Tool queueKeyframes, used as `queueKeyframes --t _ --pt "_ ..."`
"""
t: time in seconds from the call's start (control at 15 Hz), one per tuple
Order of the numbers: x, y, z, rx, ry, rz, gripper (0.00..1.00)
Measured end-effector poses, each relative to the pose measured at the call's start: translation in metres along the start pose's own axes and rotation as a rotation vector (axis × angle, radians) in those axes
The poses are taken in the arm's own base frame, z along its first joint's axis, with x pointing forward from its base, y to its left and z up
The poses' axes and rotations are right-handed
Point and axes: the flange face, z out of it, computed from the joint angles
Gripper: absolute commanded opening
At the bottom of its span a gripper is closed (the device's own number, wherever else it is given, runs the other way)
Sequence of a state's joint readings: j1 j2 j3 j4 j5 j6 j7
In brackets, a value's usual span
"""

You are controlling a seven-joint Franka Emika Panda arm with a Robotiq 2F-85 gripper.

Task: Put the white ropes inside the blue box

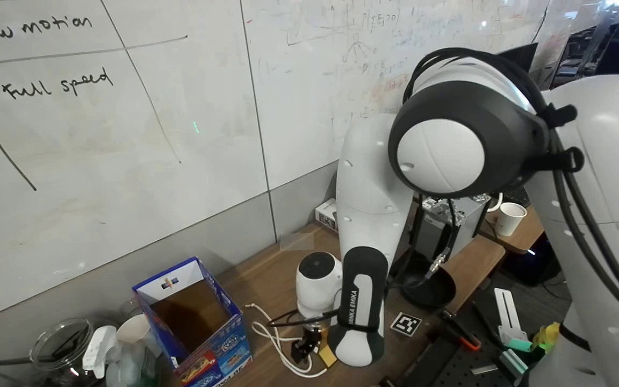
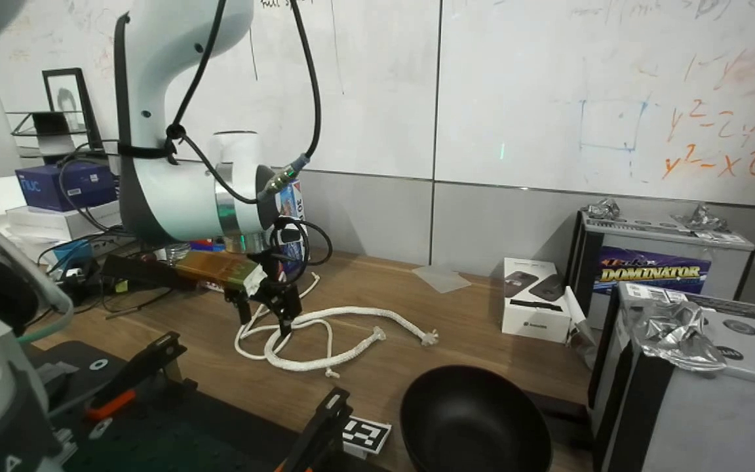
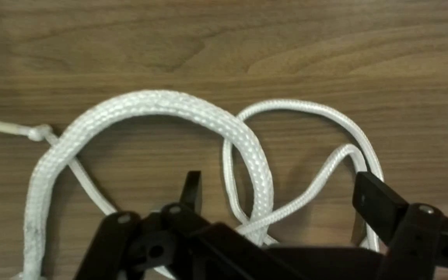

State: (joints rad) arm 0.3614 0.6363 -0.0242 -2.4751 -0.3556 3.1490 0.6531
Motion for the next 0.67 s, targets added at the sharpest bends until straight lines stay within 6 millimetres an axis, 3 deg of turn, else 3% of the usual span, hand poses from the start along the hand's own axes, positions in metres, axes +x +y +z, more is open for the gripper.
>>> queueKeyframes --t 0.33,0.67 --pt "0.032 -0.004 0.006 0.017 0.032 0.045 1.00" --pt "0.041 0.002 0.022 0.013 0.024 0.041 1.00"
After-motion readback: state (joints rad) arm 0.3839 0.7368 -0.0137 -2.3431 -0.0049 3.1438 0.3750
